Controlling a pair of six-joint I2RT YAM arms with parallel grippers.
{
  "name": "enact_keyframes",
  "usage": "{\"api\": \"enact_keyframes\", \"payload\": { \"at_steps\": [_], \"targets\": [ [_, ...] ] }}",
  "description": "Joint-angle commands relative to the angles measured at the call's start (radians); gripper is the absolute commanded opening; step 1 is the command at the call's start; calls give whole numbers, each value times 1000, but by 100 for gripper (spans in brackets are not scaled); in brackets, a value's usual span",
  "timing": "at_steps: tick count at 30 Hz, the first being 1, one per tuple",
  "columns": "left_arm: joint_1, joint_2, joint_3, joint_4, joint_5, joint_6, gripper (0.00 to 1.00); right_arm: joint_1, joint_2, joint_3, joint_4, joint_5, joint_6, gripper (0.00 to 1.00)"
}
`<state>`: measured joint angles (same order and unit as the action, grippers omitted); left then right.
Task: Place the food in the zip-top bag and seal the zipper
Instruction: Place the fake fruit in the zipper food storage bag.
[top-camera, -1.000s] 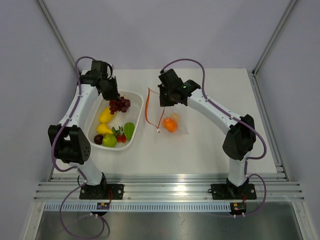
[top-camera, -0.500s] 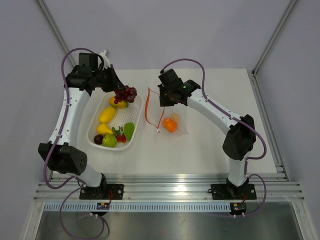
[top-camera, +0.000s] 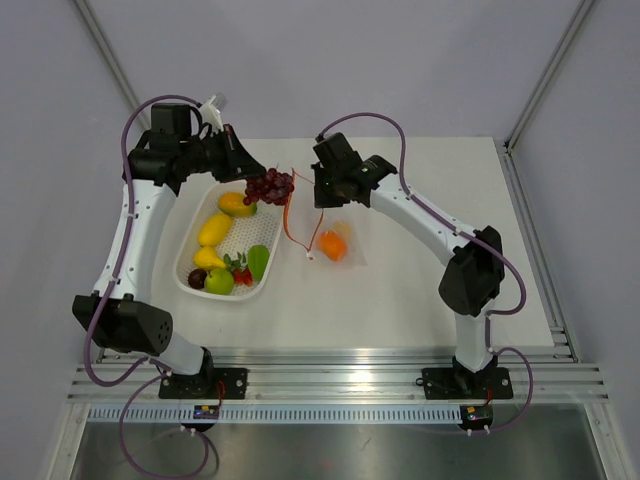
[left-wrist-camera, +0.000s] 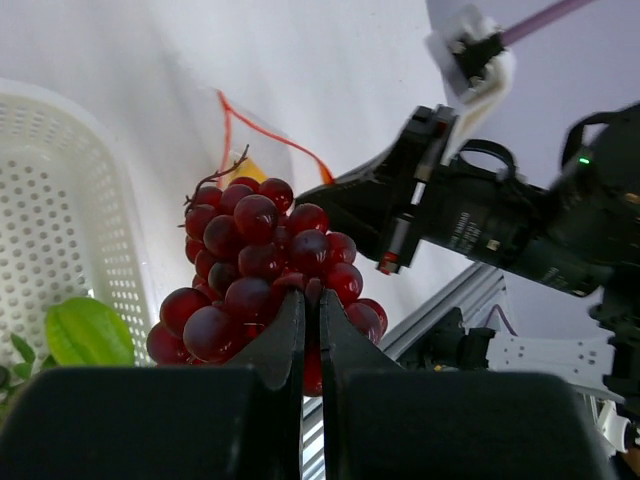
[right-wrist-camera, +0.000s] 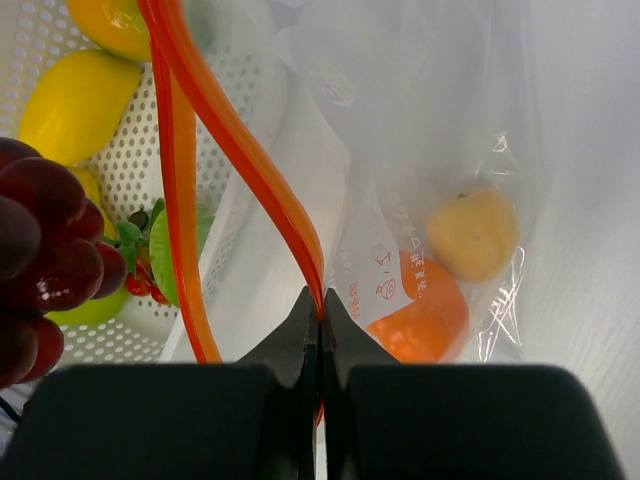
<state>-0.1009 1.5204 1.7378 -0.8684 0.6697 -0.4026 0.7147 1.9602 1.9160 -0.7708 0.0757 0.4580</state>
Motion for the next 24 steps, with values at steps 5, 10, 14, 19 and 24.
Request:
{"api": "enact_keyframes", "payload": {
  "at_steps": [5, 10, 14, 19, 24],
  "targets": [
    [-2, -74, -84, 186, 201, -96, 0, 15, 35, 86, 11, -37, 16, 0],
    [-2, -75, -93, 193, 197, -91, 0, 15, 31, 80, 15, -36, 24, 0],
    [-3, -54, -150, 216, 227, -96, 0, 15, 17, 77, 19, -42, 24, 0],
    [-26, -25, -277, 367, 268, -177, 0, 17, 9, 67, 30, -71, 30, 0],
    [-72, 38, -265, 355, 229, -162, 0, 20, 5, 64, 33, -71, 33, 0]
  ]
}}
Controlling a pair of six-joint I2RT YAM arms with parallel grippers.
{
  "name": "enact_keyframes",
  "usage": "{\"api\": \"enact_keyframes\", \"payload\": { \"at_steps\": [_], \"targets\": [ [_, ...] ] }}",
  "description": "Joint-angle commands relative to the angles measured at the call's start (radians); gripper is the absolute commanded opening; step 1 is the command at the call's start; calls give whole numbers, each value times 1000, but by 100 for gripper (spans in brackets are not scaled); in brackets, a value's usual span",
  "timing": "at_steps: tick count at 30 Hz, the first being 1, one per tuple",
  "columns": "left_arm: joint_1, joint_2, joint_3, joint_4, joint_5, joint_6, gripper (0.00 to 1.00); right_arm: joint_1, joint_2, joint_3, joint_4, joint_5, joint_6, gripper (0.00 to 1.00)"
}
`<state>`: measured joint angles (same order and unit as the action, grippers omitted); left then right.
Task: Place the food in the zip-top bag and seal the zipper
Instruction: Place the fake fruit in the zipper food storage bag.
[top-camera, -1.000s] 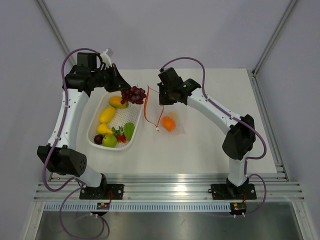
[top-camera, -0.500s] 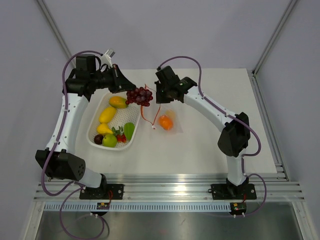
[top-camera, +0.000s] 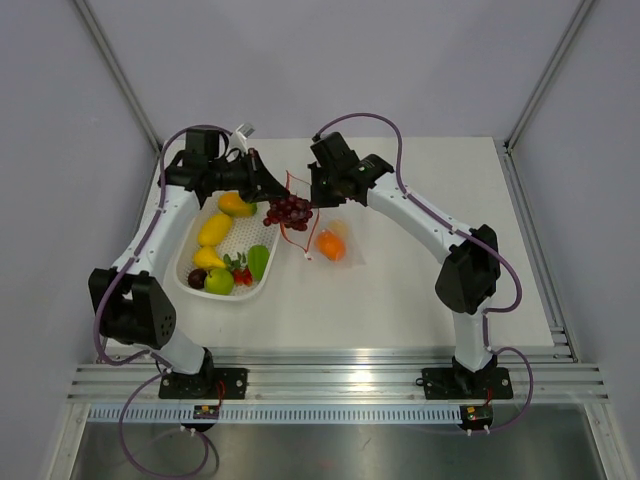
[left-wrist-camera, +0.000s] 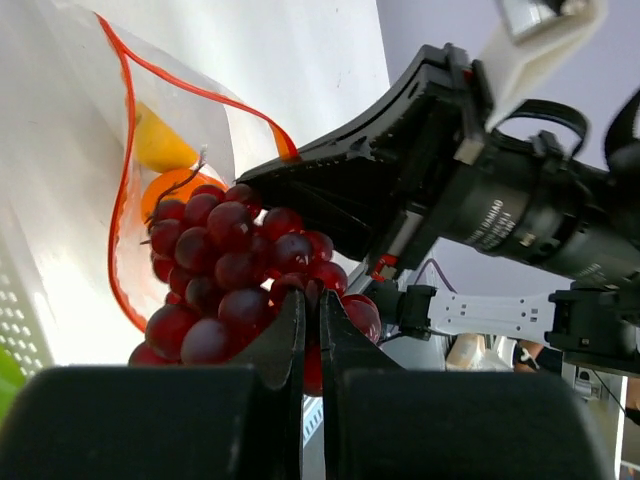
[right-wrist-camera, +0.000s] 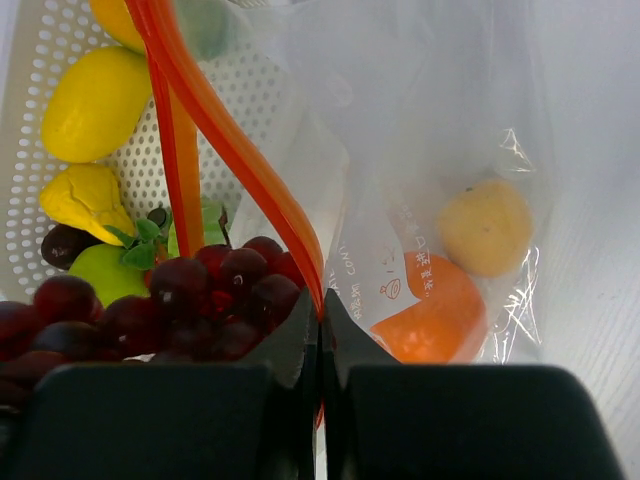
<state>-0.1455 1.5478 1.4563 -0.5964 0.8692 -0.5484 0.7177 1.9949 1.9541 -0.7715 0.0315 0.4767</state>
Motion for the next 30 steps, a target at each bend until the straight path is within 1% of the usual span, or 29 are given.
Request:
{"api": "enact_keyframes", "payload": {
  "at_steps": [1, 4, 7, 14, 17, 21, 23, 24, 25, 27, 28, 30],
  "targets": [
    [-38, 21, 21, 67, 21, -4, 0, 19, -30, 26, 34, -27, 13, 0],
    [-58, 66, 50, -5, -44, 41, 0, 19, -39, 26, 34, -27, 13, 0],
    [-78, 95, 53, -3, -64, 36, 0, 22, -45, 34, 32, -28, 13, 0],
    [-97, 141, 127, -82, -226, 71, 0, 28, -80, 17, 28, -27, 10, 0],
    [-104, 170, 150, -98, -259, 73, 0, 29, -91, 17, 32, -27, 10, 0],
    [-153, 215, 183, -108, -323, 67, 0, 29, -94, 20, 37, -54, 10, 0],
    [-173, 238, 225, -135, -360, 74, 11, 32, -93, 22, 37, -54, 10, 0],
    [-187, 257, 234, -161, -368, 87, 20, 34, -94, 20, 37, -53, 8, 0],
    [-190, 259, 242, -173, -375, 90, 42, 32, -96, 16, 34, -47, 8, 0],
    [-190, 242, 246, -186, -384, 100, 57, 32, -99, 8, 34, -38, 7, 0],
    [-190, 230, 251, -192, -394, 108, 67, 32, -99, 0, 32, -38, 5, 0],
    [-189, 207, 285, -232, -417, 137, 70, 32, -102, -6, 29, -38, 0, 0]
  ]
}}
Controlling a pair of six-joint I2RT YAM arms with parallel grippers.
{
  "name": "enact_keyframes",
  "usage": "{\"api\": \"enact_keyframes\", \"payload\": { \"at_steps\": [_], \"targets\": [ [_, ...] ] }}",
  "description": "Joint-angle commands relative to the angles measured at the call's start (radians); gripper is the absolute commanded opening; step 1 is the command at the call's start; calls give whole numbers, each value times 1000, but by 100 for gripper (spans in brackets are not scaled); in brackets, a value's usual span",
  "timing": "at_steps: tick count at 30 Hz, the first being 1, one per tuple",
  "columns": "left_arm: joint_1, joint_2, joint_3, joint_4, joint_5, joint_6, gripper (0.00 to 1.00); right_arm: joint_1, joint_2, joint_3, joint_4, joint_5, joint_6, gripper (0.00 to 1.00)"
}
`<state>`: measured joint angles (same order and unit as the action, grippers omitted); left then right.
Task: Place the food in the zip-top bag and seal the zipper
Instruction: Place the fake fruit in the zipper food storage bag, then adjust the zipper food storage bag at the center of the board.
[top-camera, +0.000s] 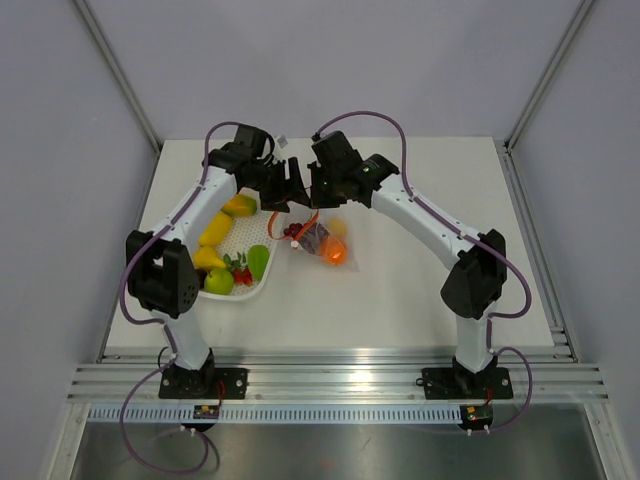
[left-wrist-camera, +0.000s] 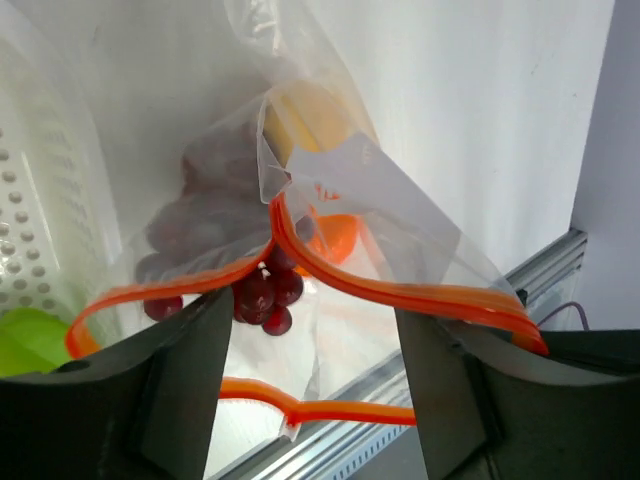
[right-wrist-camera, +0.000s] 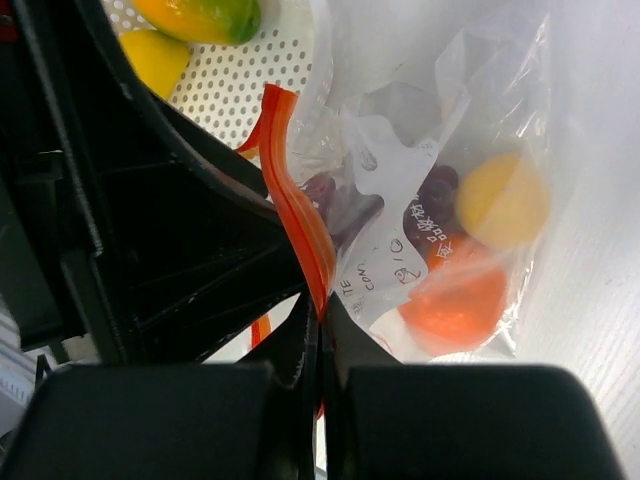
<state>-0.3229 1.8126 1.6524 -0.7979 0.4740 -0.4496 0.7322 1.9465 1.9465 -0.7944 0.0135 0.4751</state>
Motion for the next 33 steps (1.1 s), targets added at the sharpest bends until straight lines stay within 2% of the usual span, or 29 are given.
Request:
{"api": "enact_keyframes", "payload": {
  "at_steps": [1, 5, 6, 9, 11, 12, 14, 15, 19, 26, 33],
  "targets": [
    [-8, -85, 99, -47, -21, 49, 70, 18, -54, -3, 50, 9, 0, 0],
    [10, -192, 101, -95, -6, 95, 65, 16, -57, -8, 53, 23, -4, 0],
    [21, -211, 92, -101, 3, 109, 61, 18, -55, -8, 55, 23, -4, 0],
    [41, -274, 47, -122, -3, 143, 54, 15, -49, -3, 55, 22, -4, 0],
    [61, -306, -28, -113, -37, 147, 54, 15, -47, -4, 58, 22, -4, 0],
    [79, -315, -64, -101, -41, 144, 54, 15, -47, -4, 60, 20, -3, 0],
    [87, -314, -150, -75, -72, 138, 71, 15, -47, -4, 63, 14, -1, 0],
    [85, -302, -178, -63, -84, 131, 75, 16, -47, -4, 63, 16, 0, 0],
    [85, -250, -287, 35, -95, 92, 75, 16, -52, -4, 66, 9, 2, 0],
    [81, -170, -351, 173, -133, 51, 58, 15, -64, -14, 67, 9, 3, 0],
    [81, -147, -353, 236, -149, 15, 30, 16, -70, -20, 67, 14, 5, 0]
  ]
}}
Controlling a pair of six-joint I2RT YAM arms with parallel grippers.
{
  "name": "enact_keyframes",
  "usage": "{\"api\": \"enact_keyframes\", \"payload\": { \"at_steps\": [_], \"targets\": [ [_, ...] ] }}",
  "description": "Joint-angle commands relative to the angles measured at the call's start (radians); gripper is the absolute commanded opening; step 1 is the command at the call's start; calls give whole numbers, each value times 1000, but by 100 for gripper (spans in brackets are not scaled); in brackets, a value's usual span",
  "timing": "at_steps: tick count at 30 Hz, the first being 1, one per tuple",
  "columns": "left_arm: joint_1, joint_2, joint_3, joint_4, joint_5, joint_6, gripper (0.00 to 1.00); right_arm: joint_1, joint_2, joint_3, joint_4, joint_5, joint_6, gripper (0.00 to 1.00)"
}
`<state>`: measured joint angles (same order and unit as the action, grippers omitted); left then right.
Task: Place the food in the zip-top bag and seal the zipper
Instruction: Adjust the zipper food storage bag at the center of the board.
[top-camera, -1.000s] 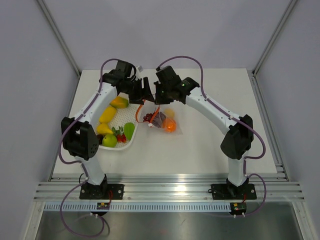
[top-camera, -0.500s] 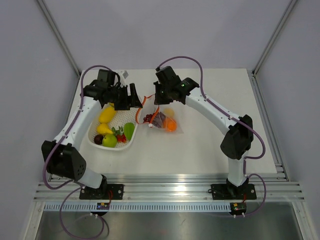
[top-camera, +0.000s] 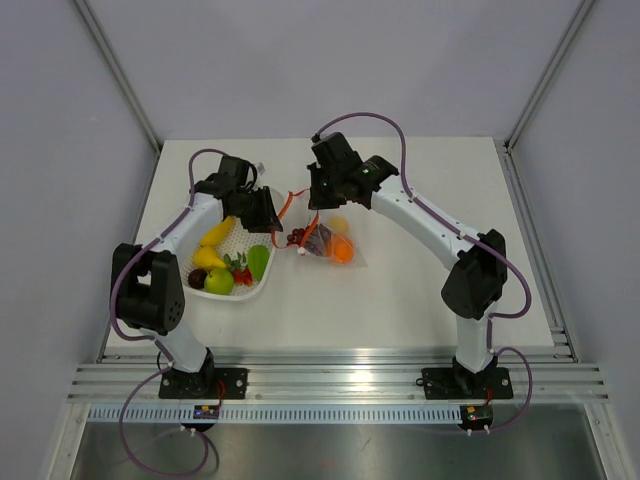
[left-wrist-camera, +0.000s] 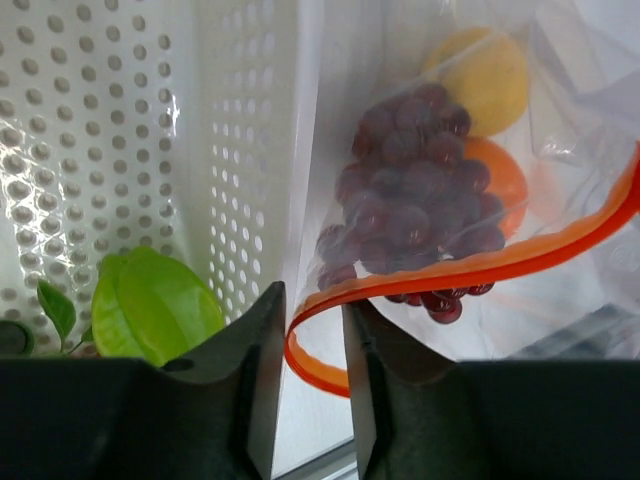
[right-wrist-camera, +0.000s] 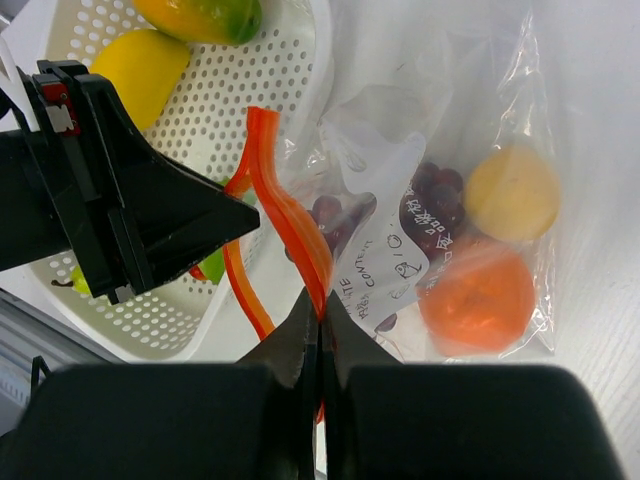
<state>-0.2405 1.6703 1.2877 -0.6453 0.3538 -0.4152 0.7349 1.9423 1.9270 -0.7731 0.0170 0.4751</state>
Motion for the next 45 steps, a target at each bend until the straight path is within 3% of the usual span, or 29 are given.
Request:
{"api": "enact_keyframes", "payload": {
  "at_steps": [1, 5, 7, 9, 12, 13, 18, 22, 27, 39, 40, 41, 43, 45],
  "targets": [
    [-3, -6, 15, 84, -36, -17, 27, 14, -69, 0, 46, 12, 3, 0],
    [-3, 6, 27, 67, -27, -10, 23, 12, -71, -2, 51, 8, 7, 0],
    [-6, 16, 32, 61, -26, -4, 30, 14, -74, -3, 49, 8, 7, 0],
    [-14, 16, 32, 52, -36, 3, 31, 12, -78, -8, 49, 12, 4, 0],
    [-29, 11, 44, 36, -53, 6, 21, 12, -85, -3, 46, 23, -1, 0],
    [-29, 3, 51, 20, -55, 4, 0, 12, -85, 0, 41, 26, -3, 0],
    [-29, -73, 200, -51, 5, -5, 0, -2, -101, 4, 11, 81, -23, 0],
    [-32, -130, 313, -73, 147, -28, 0, -25, -152, -11, 0, 130, -27, 0],
    [-59, -66, 383, -82, 249, -46, 0, -43, -198, -14, -9, 187, -35, 0],
    [-23, 20, 297, -106, 252, 35, 0, -43, -209, -95, 26, 147, -13, 0],
    [-19, 54, 294, -125, 243, 41, 3, -43, -197, -115, 38, 137, -9, 0],
    [-11, 65, 289, -132, 234, 47, 31, -43, -189, -134, 52, 124, 0, 0],
    [-6, 77, 279, -151, 215, 56, 66, -43, -155, -161, 61, 100, 8, 0],
    [-2, 54, 280, -168, 182, 70, 86, -43, -141, -174, 73, 84, 10, 0]
  ]
}}
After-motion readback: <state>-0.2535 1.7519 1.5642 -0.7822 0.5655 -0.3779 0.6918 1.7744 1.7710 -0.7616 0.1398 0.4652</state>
